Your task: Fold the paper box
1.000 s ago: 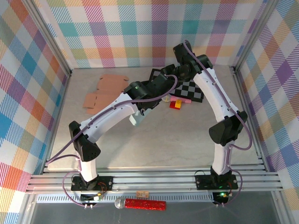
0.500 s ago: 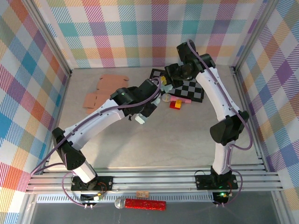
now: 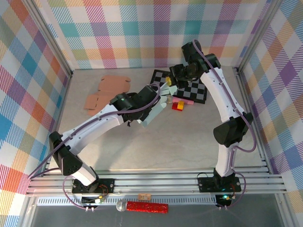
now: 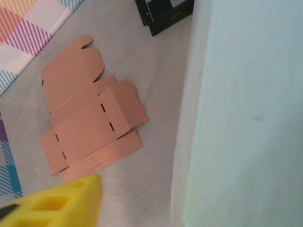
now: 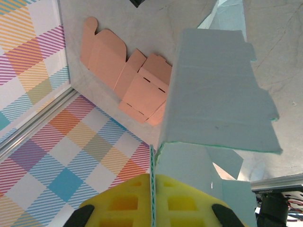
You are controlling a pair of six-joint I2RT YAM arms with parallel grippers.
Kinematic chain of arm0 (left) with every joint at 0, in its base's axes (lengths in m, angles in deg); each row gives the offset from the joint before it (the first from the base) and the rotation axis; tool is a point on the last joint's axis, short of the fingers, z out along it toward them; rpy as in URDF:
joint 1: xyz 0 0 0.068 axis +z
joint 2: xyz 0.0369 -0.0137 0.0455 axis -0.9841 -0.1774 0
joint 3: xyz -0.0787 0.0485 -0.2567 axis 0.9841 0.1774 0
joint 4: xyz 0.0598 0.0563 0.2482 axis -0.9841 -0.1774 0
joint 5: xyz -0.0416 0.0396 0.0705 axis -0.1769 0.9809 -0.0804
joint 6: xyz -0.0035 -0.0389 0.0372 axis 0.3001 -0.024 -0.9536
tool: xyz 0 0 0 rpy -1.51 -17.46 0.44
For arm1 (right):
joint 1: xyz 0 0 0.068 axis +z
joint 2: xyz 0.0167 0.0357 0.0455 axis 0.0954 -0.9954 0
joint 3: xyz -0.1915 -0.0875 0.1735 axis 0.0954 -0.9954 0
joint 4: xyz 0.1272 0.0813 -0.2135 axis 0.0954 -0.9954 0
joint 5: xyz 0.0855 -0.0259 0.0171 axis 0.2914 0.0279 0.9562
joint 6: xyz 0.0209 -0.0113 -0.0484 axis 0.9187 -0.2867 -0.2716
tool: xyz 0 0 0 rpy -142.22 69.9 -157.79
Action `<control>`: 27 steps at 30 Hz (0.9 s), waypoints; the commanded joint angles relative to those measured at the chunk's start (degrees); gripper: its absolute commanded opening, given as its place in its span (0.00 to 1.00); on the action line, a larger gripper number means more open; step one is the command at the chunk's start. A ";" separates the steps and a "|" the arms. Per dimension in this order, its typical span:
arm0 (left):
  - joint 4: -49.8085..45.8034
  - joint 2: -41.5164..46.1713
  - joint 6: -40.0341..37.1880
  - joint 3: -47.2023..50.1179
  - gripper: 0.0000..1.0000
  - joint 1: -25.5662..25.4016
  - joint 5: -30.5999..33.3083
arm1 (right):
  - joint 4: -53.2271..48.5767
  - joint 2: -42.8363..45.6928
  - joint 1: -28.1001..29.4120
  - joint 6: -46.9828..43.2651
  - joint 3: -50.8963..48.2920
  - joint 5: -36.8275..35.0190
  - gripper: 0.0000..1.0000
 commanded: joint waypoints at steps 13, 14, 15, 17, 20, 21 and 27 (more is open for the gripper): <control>-2.98 -3.51 -1.24 -7.63 0.00 -0.17 -1.70 | -10.44 1.22 3.03 -8.33 11.27 -10.00 0.69; -3.51 -4.02 -1.05 -8.49 0.00 -0.23 -1.80 | -10.78 1.78 3.73 -8.61 10.80 -10.70 0.69; -4.21 -4.64 -0.85 -9.52 0.00 -0.19 -1.96 | -10.56 2.37 4.52 -8.62 9.95 -10.99 0.69; -5.66 -6.04 -0.32 -11.47 0.00 -0.17 -1.75 | -10.26 2.69 6.06 -8.10 8.81 -10.76 0.68; -7.46 -7.82 0.29 -14.12 0.00 -0.15 -1.53 | -10.82 2.16 8.46 -6.67 8.76 -11.73 0.58; -7.85 -8.28 0.57 -14.79 0.00 -0.17 -1.46 | -10.91 1.98 9.06 -6.25 8.67 -11.96 0.56; -9.64 -9.61 2.30 -17.47 0.00 -0.14 -1.28 | -12.83 2.25 10.06 -4.37 8.29 -13.11 0.53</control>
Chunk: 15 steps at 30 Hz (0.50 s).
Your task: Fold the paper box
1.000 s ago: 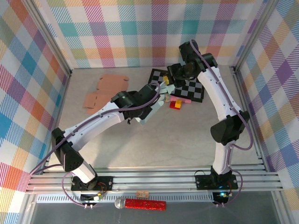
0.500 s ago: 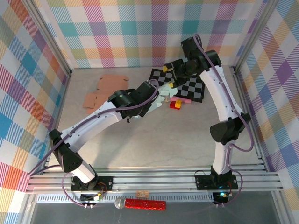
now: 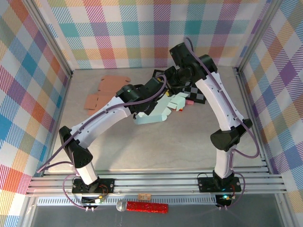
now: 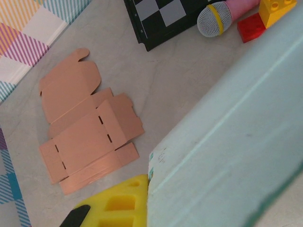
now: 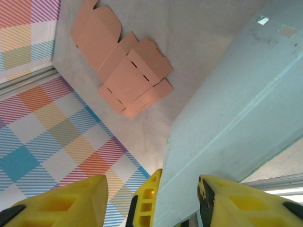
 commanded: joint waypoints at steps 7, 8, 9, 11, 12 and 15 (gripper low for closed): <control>-3.87 -1.37 5.38 -3.74 0.00 -0.15 2.22 | -1.92 5.69 0.02 4.54 -6.57 -3.81 0.51; -4.02 -1.34 5.65 -3.67 0.00 -0.19 2.40 | -1.40 6.62 -0.16 4.77 -7.76 -3.97 0.51; -4.07 -1.28 5.79 -3.60 0.00 -0.19 2.56 | -0.96 7.80 -0.49 5.34 -9.08 -3.85 0.51; -4.16 -1.13 6.18 -3.60 0.00 -0.15 2.92 | -0.15 9.52 -0.89 6.74 -11.45 -3.13 0.51; -4.17 -1.13 6.15 -3.57 0.00 -0.17 2.96 | 0.31 10.41 -1.00 7.58 -12.51 -2.61 0.50; -4.16 -1.26 6.34 -3.73 0.00 -0.15 2.96 | 1.50 12.05 -0.92 10.29 -15.29 -0.78 0.50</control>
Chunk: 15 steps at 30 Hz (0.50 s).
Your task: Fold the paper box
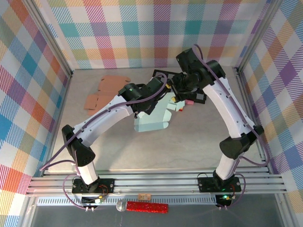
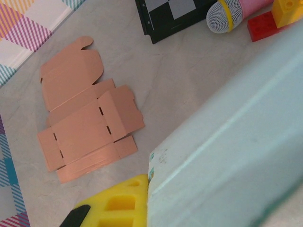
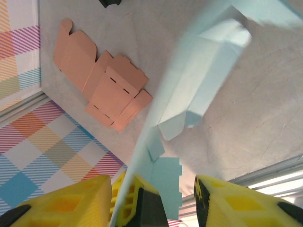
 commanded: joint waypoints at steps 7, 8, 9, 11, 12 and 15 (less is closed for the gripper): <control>-0.65 0.38 1.51 -1.78 0.00 -0.36 1.29 | 6.33 1.49 -0.41 7.81 -5.08 1.76 0.51; -0.63 0.30 1.48 -1.80 0.00 -0.36 1.25 | 6.73 0.85 -0.41 7.90 -4.39 1.93 0.51; -0.65 0.29 1.47 -1.80 0.00 -0.37 1.19 | 6.83 0.01 -0.41 7.77 -3.47 2.17 0.51; -0.63 0.30 1.50 -1.72 0.00 -0.36 1.15 | 6.31 -1.50 -0.32 7.25 -1.59 2.49 0.52; -0.63 0.25 1.55 -1.64 0.00 -0.37 1.18 | 6.26 -1.92 -0.34 6.86 -1.02 2.48 0.52; -0.63 0.26 1.66 -1.53 0.00 -0.36 1.15 | 6.49 -2.12 -0.26 6.78 -0.98 2.27 0.53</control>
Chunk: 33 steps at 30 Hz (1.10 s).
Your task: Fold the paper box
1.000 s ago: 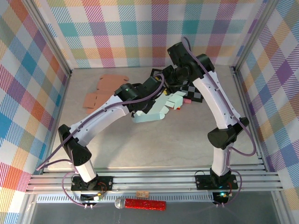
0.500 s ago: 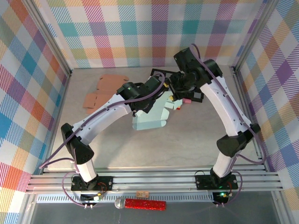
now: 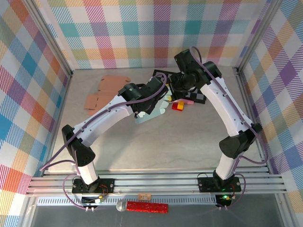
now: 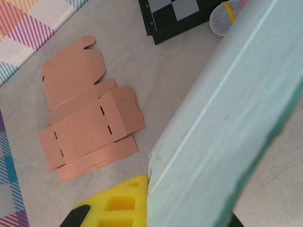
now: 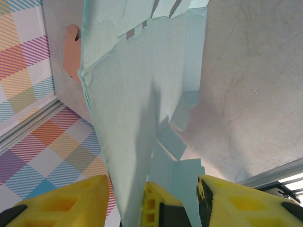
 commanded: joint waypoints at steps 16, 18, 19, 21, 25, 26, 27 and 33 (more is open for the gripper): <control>-0.26 -0.18 0.10 -1.93 0.00 -0.33 0.58 | 2.20 -6.48 0.85 1.59 5.73 3.61 0.28; -0.15 -0.13 -0.02 -1.84 0.00 -0.32 0.57 | 2.16 -6.83 0.97 1.60 5.83 3.87 0.27; -0.15 -0.19 -0.03 -1.83 0.00 -0.32 0.58 | 2.09 -6.92 0.97 1.53 5.90 3.87 0.26; -0.15 -0.21 -0.13 -1.80 0.00 -0.32 0.58 | 2.07 -7.10 1.06 1.47 6.12 3.87 0.24; -0.06 -0.26 -0.30 -1.84 0.00 -0.32 0.49 | 2.01 -7.30 1.06 1.55 6.43 3.83 0.20; -0.06 -0.32 -0.22 -1.78 0.00 -0.32 0.48 | 1.91 -7.36 1.06 1.35 6.69 3.87 0.20; -0.07 -0.29 -0.25 -1.84 0.00 -0.36 0.49 | 1.75 -7.45 1.06 1.33 6.91 3.94 0.20; -0.06 -0.23 -0.32 -2.05 0.00 -0.32 0.75 | 1.11 -7.80 1.06 0.69 7.31 4.16 0.13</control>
